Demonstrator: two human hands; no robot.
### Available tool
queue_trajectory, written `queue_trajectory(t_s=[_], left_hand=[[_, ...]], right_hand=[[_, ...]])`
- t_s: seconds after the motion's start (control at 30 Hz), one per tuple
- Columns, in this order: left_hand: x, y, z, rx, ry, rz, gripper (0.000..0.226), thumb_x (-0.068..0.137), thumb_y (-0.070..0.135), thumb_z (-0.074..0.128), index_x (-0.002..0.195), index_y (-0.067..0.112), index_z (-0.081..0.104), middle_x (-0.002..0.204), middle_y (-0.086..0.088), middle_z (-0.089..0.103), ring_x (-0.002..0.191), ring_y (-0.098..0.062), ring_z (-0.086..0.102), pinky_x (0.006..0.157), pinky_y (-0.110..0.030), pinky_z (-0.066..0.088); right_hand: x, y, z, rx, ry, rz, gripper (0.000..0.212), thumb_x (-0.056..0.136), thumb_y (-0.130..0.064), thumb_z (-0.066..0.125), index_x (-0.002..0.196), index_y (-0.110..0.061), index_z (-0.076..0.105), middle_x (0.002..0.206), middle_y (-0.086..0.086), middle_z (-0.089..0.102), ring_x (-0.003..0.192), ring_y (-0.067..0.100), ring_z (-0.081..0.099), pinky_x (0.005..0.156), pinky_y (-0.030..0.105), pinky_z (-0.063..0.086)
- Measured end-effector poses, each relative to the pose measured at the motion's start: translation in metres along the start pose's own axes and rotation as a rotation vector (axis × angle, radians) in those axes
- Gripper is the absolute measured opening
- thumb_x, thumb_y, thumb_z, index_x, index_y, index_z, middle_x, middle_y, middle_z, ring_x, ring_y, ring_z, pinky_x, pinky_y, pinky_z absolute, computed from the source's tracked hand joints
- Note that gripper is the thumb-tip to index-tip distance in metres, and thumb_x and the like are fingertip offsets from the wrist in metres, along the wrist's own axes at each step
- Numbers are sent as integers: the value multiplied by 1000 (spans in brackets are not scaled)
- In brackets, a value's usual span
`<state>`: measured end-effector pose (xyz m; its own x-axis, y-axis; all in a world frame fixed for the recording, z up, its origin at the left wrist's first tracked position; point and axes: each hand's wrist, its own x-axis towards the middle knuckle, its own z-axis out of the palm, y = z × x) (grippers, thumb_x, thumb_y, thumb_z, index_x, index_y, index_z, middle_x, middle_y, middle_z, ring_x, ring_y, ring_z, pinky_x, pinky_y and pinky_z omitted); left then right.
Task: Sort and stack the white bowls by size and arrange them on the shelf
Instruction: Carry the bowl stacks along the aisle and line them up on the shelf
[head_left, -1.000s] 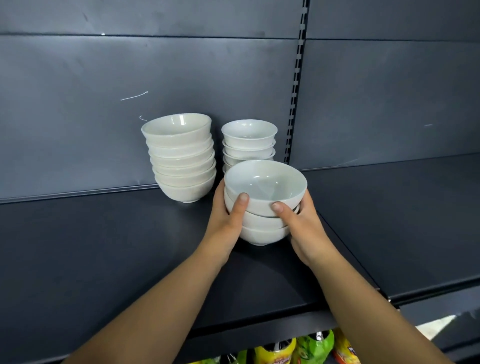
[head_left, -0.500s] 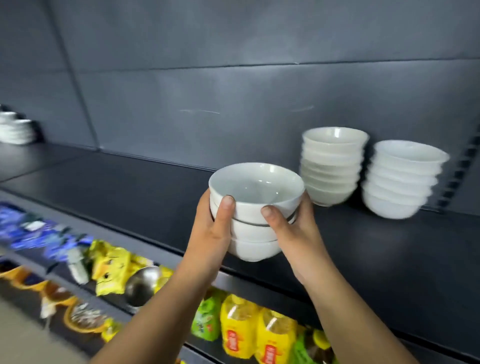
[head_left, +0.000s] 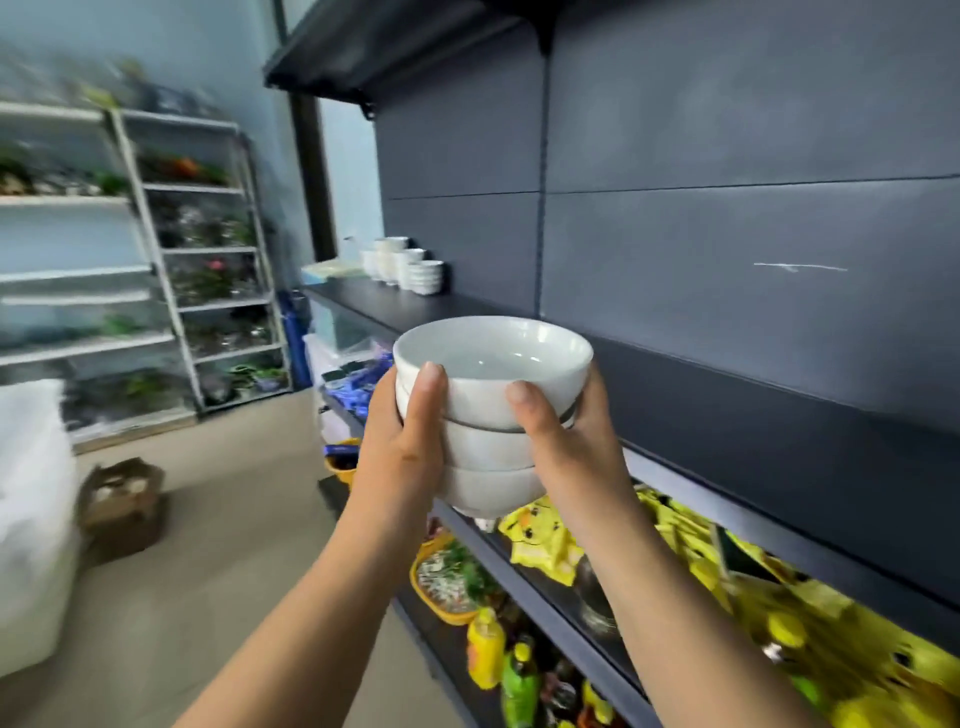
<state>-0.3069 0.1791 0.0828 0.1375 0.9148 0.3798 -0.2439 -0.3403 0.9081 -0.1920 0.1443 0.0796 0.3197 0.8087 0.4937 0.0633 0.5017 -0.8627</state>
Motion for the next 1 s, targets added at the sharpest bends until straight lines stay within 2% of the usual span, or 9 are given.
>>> queue_trajectory(t_s=[0.07,0.13,0.27,0.4,0.43,0.6,0.7,0.83,1.0], left_hand=[[8,5,-34,34,52,20,68,57,69,47,108,26,59,111,-8,67,106,-26,62,93,-54,47],[16,7,-65,41,108,15,62,56,70,47,100,28,61,107,-6,69,103,-24,63,93,-53,47],[40,1,-113,63,181,27,62,58,69,47,98,24,61,106,-10,69,102,-26,64,93,-54,47],[71,-13,-146,63,222,26,58,56,70,47,92,29,62,93,2,72,93,-18,67,86,-45,53],[82,-19,-153,71,223,34,58,57,70,47,93,28,62,93,2,72,93,-17,67,84,-42,53],[157,-51,-181,93,244,41,56,55,69,48,93,29,60,85,9,72,83,-8,67,71,-26,56],[215,-71,-190,105,257,51,52,57,67,48,92,30,60,85,11,72,83,-6,66,73,-26,55],[288,-94,-203,114,294,39,59,55,70,47,97,30,59,95,5,71,92,-12,66,80,-34,54],[354,-114,-232,109,339,31,61,54,69,49,100,30,59,98,4,70,91,-10,66,75,-27,53]], right_hand=[[5,7,36,16,-26,9,62,43,-64,61,99,-39,52,93,-20,65,81,-8,62,60,12,48],[12,16,69,33,-63,28,63,43,-64,61,100,-38,52,94,-19,66,84,-5,63,66,18,51],[36,37,122,49,-123,57,66,43,-64,60,102,-35,53,90,-20,66,82,-5,63,68,19,50],[62,66,158,46,-172,77,73,43,-68,59,108,-35,52,101,-13,66,94,6,63,82,36,53],[72,75,166,60,-182,87,70,43,-67,60,105,-37,52,100,-15,66,94,5,63,83,36,53],[136,124,201,109,-180,76,60,45,-65,59,97,-36,52,90,-28,63,85,-10,60,75,15,49],[189,153,215,93,-187,68,60,44,-66,55,95,-35,51,84,-34,61,80,-18,56,64,4,43],[260,189,237,87,-217,75,64,44,-67,55,99,-35,50,92,-23,62,81,-14,58,67,9,46],[320,230,275,106,-289,101,68,44,-70,54,103,-36,50,95,-22,62,86,-10,59,73,17,48]])
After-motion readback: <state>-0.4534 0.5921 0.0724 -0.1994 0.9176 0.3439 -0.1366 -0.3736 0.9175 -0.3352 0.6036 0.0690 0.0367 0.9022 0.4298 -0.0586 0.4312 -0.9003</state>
